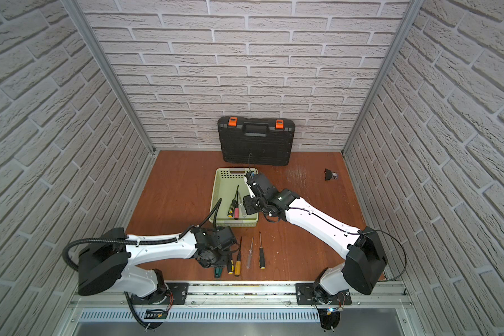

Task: Put the screwdriver in the bin
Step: Pick up the screwdriver from the bottom-center of the table.

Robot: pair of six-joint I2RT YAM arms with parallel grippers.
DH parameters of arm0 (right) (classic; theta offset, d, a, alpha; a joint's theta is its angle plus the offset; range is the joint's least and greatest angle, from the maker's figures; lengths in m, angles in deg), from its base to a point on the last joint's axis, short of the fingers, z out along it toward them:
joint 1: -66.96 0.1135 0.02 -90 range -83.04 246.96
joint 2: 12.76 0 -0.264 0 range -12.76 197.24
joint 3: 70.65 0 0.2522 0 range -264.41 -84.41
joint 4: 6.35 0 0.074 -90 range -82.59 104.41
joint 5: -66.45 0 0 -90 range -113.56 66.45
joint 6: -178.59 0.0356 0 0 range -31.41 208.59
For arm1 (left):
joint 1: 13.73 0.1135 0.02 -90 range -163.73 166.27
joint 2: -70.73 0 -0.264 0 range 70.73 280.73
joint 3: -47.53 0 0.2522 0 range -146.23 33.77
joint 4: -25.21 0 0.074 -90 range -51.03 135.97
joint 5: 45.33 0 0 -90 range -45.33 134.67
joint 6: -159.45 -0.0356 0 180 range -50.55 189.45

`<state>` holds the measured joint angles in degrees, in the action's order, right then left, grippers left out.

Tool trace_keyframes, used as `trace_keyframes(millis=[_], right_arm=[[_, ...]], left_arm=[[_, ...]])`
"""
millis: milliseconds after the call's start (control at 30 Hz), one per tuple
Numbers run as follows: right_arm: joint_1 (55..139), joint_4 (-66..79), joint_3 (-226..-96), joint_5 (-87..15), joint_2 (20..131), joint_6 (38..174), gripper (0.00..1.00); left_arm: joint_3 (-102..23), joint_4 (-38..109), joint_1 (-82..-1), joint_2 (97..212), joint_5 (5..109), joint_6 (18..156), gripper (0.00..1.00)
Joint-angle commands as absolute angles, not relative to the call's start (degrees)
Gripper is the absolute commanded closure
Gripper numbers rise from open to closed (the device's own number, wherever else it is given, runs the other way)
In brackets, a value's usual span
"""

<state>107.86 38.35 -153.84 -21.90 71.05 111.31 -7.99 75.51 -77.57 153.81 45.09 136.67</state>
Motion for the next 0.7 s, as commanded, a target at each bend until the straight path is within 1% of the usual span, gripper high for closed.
trace_keyframes(millis=[0,100,200,300,567,667], right_arm=[[108.3,37.6,-155.1,-21.9,70.4,111.6,0.61],[108.3,37.5,-155.8,-22.4,71.4,111.9,0.61],[108.3,37.2,-156.7,-23.5,72.6,112.4,0.62],[108.6,36.5,-157.3,-23.9,73.4,112.7,0.63],[109.0,36.5,-162.0,-23.9,76.4,112.6,0.63],[108.9,35.5,-163.3,-24.2,77.2,112.7,0.63]], left_arm=[[-5.9,73.7,-77.8,156.0,45.3,136.9,0.77],[-5.6,74.1,-77.8,155.6,45.4,136.9,0.86],[-5.3,75.0,-77.7,154.0,45.0,137.1,0.90],[-5.3,77.1,-77.8,151.2,44.5,137.4,0.98],[-7.0,88.5,-77.0,137.9,46.4,136.6,0.99],[-7.6,92.1,-77.0,132.8,48.3,139.2,0.99]])
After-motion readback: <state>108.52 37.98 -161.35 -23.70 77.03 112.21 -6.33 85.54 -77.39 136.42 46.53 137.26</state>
